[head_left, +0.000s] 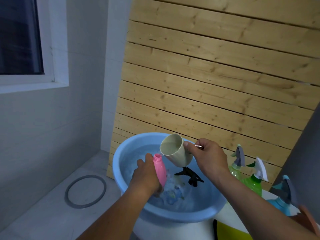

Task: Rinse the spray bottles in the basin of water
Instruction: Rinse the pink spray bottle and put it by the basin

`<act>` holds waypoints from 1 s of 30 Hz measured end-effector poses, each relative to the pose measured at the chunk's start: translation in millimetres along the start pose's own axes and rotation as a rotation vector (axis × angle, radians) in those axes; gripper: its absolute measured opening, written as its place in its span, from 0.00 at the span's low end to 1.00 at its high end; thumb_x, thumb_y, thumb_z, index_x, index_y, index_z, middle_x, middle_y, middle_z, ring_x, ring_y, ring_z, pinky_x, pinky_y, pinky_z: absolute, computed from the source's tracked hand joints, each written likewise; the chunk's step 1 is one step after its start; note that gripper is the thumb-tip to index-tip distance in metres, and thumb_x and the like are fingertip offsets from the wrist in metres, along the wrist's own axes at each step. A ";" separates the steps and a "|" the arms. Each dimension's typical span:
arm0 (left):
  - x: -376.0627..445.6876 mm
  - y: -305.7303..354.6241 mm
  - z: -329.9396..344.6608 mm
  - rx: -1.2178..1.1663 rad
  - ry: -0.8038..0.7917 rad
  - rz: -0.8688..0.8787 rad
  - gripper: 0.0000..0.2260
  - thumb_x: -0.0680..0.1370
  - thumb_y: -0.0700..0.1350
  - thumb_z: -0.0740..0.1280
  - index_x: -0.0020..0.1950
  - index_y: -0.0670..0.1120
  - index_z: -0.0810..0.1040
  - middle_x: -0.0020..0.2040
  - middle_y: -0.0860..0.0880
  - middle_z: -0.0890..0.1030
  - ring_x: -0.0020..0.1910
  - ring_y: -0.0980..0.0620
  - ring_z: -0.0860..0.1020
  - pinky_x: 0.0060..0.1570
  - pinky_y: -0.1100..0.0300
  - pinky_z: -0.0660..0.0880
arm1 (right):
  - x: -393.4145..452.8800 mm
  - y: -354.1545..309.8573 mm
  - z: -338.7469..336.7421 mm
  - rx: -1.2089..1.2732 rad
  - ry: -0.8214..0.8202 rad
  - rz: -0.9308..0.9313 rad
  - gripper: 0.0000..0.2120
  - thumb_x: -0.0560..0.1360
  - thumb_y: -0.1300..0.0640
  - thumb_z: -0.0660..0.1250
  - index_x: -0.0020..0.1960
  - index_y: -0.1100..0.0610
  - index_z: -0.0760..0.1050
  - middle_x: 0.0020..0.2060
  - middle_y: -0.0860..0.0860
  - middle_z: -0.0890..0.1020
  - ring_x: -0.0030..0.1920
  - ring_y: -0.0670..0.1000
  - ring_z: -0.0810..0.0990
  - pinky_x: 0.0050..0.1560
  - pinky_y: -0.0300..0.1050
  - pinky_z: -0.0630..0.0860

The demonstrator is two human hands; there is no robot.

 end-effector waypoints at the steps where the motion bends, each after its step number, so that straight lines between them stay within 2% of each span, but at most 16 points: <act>1: 0.0 0.0 0.1 0.002 -0.003 -0.001 0.44 0.61 0.43 0.81 0.66 0.53 0.57 0.54 0.49 0.63 0.56 0.42 0.74 0.46 0.52 0.76 | -0.1 -0.6 -0.2 -0.002 0.001 -0.002 0.21 0.71 0.38 0.69 0.32 0.54 0.73 0.22 0.46 0.72 0.27 0.47 0.68 0.30 0.43 0.63; 6: 0.9 -1.0 1.4 0.006 -0.011 0.000 0.44 0.60 0.43 0.81 0.66 0.54 0.57 0.55 0.48 0.64 0.56 0.43 0.74 0.47 0.51 0.78 | -0.5 -2.4 -1.1 -0.028 0.004 -0.015 0.20 0.72 0.38 0.69 0.32 0.53 0.73 0.22 0.46 0.73 0.28 0.47 0.69 0.30 0.43 0.62; 10: 1.6 -2.2 1.8 0.012 0.009 -0.006 0.43 0.60 0.42 0.81 0.65 0.54 0.58 0.53 0.50 0.62 0.52 0.45 0.73 0.41 0.55 0.73 | -0.5 -2.5 -1.8 -0.040 0.003 -0.018 0.20 0.72 0.38 0.69 0.33 0.54 0.74 0.23 0.47 0.73 0.29 0.49 0.70 0.31 0.44 0.63; 13: 2.0 -2.5 2.1 0.021 0.014 -0.004 0.43 0.60 0.44 0.82 0.64 0.54 0.57 0.52 0.50 0.62 0.48 0.47 0.70 0.41 0.55 0.70 | -1.3 -2.8 -2.1 -0.051 0.011 -0.020 0.20 0.72 0.38 0.68 0.33 0.54 0.74 0.23 0.47 0.73 0.29 0.49 0.70 0.31 0.44 0.63; 18: 1.2 -1.3 2.2 0.016 0.007 0.003 0.43 0.60 0.45 0.82 0.65 0.54 0.57 0.53 0.50 0.62 0.51 0.46 0.71 0.43 0.55 0.71 | -3.4 -5.8 -3.0 -0.071 0.021 -0.038 0.20 0.71 0.38 0.69 0.32 0.52 0.73 0.22 0.45 0.73 0.28 0.47 0.70 0.31 0.43 0.60; 21: 1.3 -0.8 2.2 0.015 0.002 0.008 0.43 0.61 0.45 0.82 0.66 0.54 0.57 0.54 0.49 0.63 0.55 0.44 0.73 0.43 0.55 0.72 | -3.4 -8.2 -3.9 -0.083 0.024 -0.048 0.19 0.71 0.38 0.68 0.32 0.51 0.72 0.23 0.45 0.73 0.29 0.48 0.70 0.31 0.43 0.60; 25: 1.4 -1.3 2.9 0.021 0.002 0.019 0.43 0.61 0.45 0.82 0.66 0.53 0.57 0.54 0.49 0.63 0.52 0.46 0.72 0.42 0.56 0.73 | -2.0 -10.6 -4.9 -0.103 0.023 -0.068 0.20 0.72 0.37 0.68 0.32 0.51 0.72 0.25 0.46 0.75 0.31 0.50 0.72 0.31 0.43 0.61; 30: 2.4 -0.6 2.9 0.028 -0.006 0.018 0.44 0.61 0.45 0.82 0.67 0.53 0.57 0.54 0.49 0.63 0.56 0.44 0.74 0.44 0.56 0.75 | -1.2 -11.8 -5.7 -0.138 0.048 -0.108 0.19 0.71 0.38 0.68 0.32 0.51 0.71 0.27 0.46 0.77 0.32 0.52 0.74 0.31 0.44 0.63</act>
Point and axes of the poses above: each hand's wrist, its own x-axis towards the middle knuckle, its own z-axis out of the palm, y = z × x, the point moved 2 cm from there along x, towards the middle knuckle
